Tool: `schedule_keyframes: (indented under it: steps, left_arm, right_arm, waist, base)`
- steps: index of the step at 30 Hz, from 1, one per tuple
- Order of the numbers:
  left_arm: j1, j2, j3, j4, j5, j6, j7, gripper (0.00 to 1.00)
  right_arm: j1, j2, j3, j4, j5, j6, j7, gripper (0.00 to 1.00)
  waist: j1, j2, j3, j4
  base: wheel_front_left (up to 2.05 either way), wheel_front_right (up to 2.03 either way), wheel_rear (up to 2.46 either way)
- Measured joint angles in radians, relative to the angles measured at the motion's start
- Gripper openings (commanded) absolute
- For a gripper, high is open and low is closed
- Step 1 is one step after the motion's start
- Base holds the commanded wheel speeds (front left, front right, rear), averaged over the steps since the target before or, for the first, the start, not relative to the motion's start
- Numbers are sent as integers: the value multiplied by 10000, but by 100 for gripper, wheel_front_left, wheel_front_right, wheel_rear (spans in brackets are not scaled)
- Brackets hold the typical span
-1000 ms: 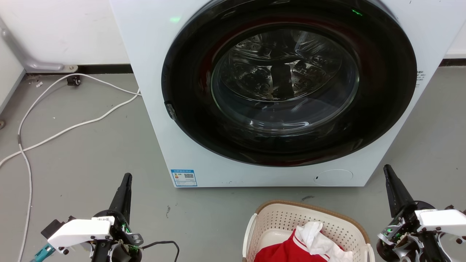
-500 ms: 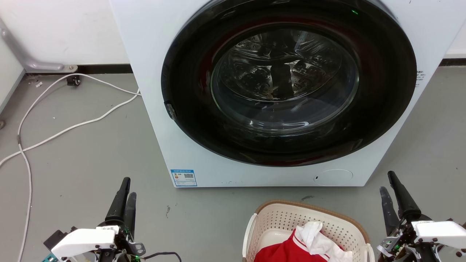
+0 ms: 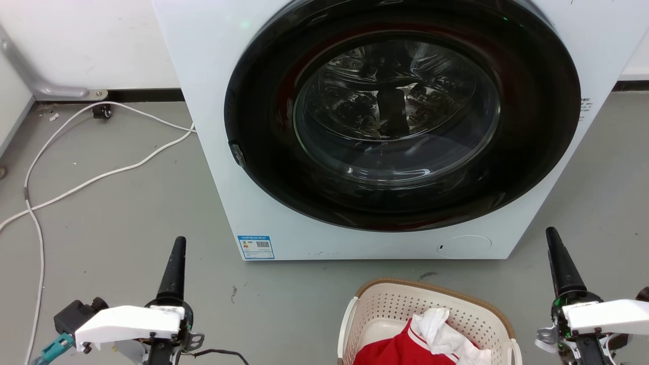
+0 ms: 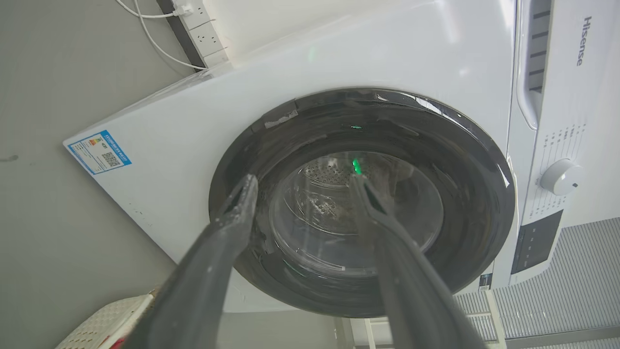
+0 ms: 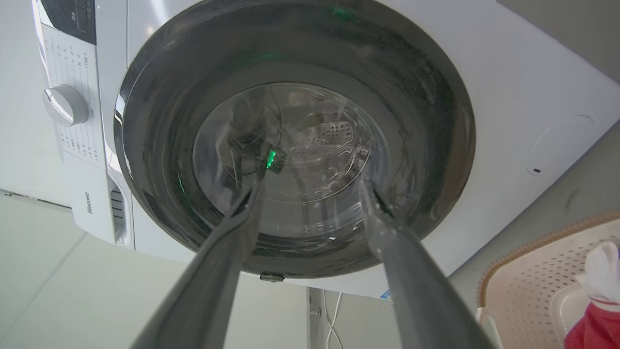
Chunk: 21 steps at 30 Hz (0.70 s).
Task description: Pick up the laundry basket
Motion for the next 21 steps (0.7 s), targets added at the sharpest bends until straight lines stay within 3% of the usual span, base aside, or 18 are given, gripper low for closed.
schedule_keyframes:
  steps: [21]
  left_arm:
    - [275, 19, -815, -477, 4769, 606, -920, 100]
  right_arm:
    - [523, -2, 81, -848, -5361, 0, -905, 100]
  waist:
    - [0, 0, -44, -3]
  base:
    - [0, 0, 0]
